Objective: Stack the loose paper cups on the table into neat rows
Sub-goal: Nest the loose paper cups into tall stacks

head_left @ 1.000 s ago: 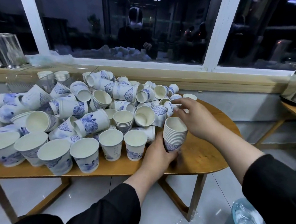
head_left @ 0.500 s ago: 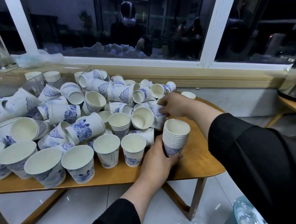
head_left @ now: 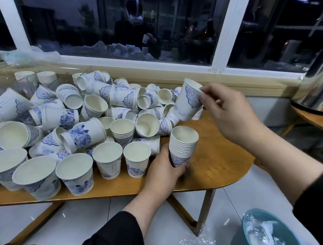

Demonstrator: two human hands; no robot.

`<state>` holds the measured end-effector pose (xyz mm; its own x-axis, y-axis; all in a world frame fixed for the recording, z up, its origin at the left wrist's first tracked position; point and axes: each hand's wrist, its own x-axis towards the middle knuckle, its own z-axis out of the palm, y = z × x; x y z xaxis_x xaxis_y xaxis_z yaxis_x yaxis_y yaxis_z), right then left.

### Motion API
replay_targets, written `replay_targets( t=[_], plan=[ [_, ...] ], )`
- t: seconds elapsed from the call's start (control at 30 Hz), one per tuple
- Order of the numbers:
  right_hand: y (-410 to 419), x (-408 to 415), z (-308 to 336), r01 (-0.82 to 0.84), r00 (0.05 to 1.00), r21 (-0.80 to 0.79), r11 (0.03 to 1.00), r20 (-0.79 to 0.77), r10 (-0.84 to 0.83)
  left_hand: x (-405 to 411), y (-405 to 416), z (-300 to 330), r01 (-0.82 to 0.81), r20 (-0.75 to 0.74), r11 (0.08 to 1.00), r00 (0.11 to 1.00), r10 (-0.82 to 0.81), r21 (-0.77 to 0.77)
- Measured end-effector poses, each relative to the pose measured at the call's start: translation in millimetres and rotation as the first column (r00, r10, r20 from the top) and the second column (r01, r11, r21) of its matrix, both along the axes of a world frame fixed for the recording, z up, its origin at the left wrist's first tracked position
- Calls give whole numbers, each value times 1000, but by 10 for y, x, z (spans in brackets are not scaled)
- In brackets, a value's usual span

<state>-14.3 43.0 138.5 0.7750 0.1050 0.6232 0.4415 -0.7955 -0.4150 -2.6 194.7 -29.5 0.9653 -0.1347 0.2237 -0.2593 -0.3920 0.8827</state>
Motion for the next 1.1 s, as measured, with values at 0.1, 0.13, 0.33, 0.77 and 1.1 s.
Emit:
replay_targets(
  t=[0.1,0.13,0.33,0.77,1.1],
  plan=[
    [-60,-142,-202,-42,998,-189,981,-43,35,-6,-14,-17,-10,3,1000,1000,10,-5],
    [-69,-149,-281,-66,995,-248,967,-83,47,-10,-16,-21,-12,4,1000,1000,12,-9],
    [-50,-227,-743,38,995,-54,998,-93,-43,-15,-4,-21,14,34,1000,999,-14,-6],
    [-279,30,-1431,31,909,544,838,-364,202,280,-283,-77,136,55,968,987,-151,212],
    [-856,480,-1602,230,954,506,831,-287,-89,681,-872,-109,182,-10,961,983,-184,208]
  ],
)
